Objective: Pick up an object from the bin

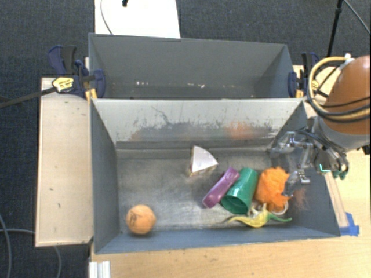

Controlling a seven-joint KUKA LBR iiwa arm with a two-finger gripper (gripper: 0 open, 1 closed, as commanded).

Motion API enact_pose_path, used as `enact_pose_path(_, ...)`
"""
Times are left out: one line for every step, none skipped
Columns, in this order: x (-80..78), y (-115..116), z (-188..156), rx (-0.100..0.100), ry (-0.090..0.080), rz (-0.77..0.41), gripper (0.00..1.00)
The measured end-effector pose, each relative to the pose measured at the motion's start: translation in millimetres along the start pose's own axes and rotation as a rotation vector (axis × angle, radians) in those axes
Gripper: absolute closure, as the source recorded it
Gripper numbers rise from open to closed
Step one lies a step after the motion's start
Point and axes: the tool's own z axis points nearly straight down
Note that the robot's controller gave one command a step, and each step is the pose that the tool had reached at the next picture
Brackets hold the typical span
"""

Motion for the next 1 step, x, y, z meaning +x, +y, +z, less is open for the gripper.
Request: enact_pose_path(-1.6,0.5,-3.7,0.001,-0.008,-0.003,0.00)
